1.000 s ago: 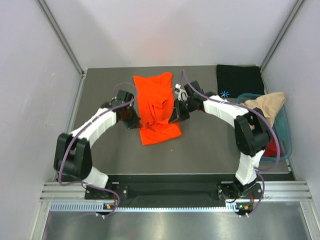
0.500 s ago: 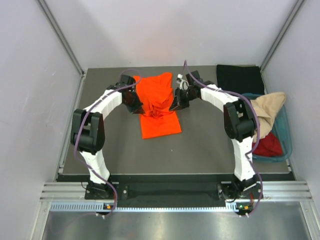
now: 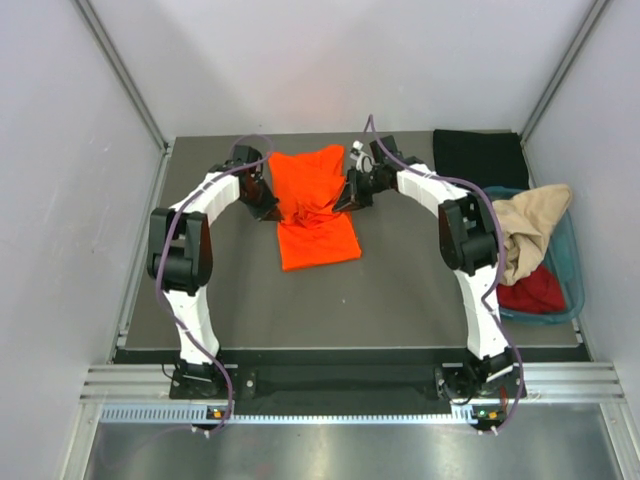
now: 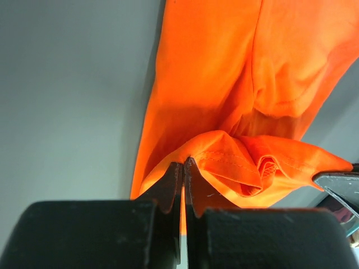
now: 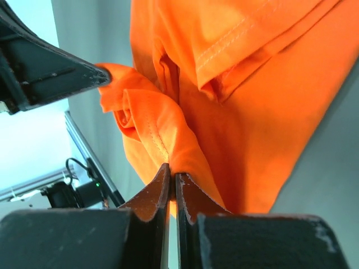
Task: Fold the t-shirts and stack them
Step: Fold the tshirt
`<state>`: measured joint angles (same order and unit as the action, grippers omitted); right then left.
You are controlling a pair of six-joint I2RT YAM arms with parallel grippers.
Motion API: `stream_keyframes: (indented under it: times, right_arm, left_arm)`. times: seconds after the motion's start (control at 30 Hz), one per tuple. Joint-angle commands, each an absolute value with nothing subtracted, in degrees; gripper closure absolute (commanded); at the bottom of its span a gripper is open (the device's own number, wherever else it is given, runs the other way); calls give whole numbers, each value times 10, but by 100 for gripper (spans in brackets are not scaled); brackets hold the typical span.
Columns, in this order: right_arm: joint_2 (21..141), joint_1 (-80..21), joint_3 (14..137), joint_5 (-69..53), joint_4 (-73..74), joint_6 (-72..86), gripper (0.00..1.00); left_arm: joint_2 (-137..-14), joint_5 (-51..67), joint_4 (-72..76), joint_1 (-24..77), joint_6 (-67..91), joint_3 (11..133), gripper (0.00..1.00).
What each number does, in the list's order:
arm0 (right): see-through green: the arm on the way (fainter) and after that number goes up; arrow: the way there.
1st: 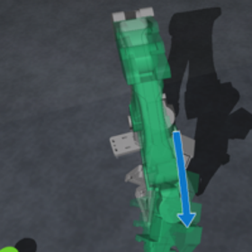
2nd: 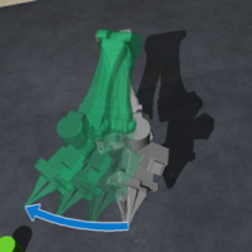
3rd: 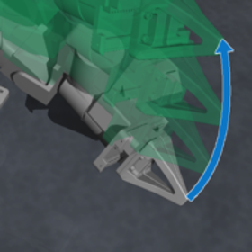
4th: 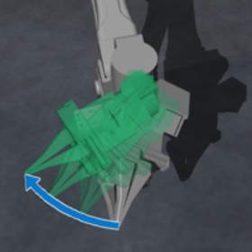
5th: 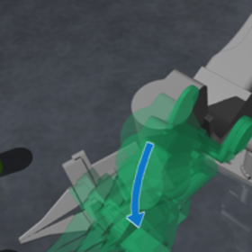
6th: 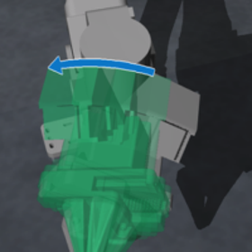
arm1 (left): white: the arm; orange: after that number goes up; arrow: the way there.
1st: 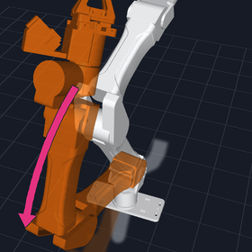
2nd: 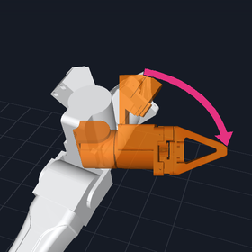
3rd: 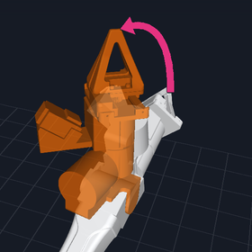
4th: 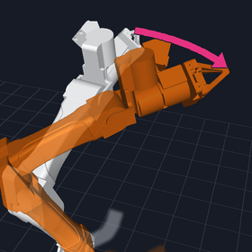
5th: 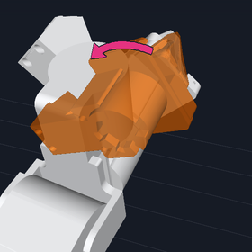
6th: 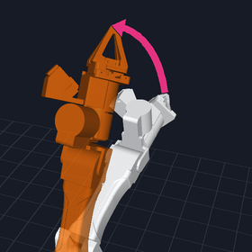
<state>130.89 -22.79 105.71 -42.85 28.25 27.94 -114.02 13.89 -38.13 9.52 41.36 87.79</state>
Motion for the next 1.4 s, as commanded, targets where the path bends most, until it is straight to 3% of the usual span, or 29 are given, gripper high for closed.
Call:
stream_keyframes:
  times: [0.0, 0.93, 0.97, 1.0, 1.07, 1.1, 1.3, 1.37]
  right_arm:
    - [1319, -219, 1095, -443, 262, 287, 99]
    - [1378, -200, 1127, -477, 246, 304, 95]
    - [1378, -199, 1127, -477, 246, 304, 93]
    - [1377, -197, 1127, -477, 247, 303, 84]
    - [1373, -195, 1129, -473, 258, 300, 74]
    - [1370, -190, 1130, -469, 267, 291, 67]
    - [1330, -171, 1165, -387, 427, 193, 43]
    - [1299, -172, 1165, -347, 477, 151, 41]
  left_arm:
    - [-1145, 146, -367, 91, 409, 910, 100]
    - [-1207, 154, -364, 74, 413, 947, 99]
    - [-1208, 153, -365, 73, 413, 947, 93]
    - [-1206, 149, -367, 73, 415, 948, 74]
    - [-1197, 135, -372, 73, 412, 945, 60]
    - [-1182, 119, -374, 73, 406, 942, 48]
    - [-1078, 68, -392, 74, 372, 905, 42]
    - [-1030, 85, -385, 79, 368, 863, 41]
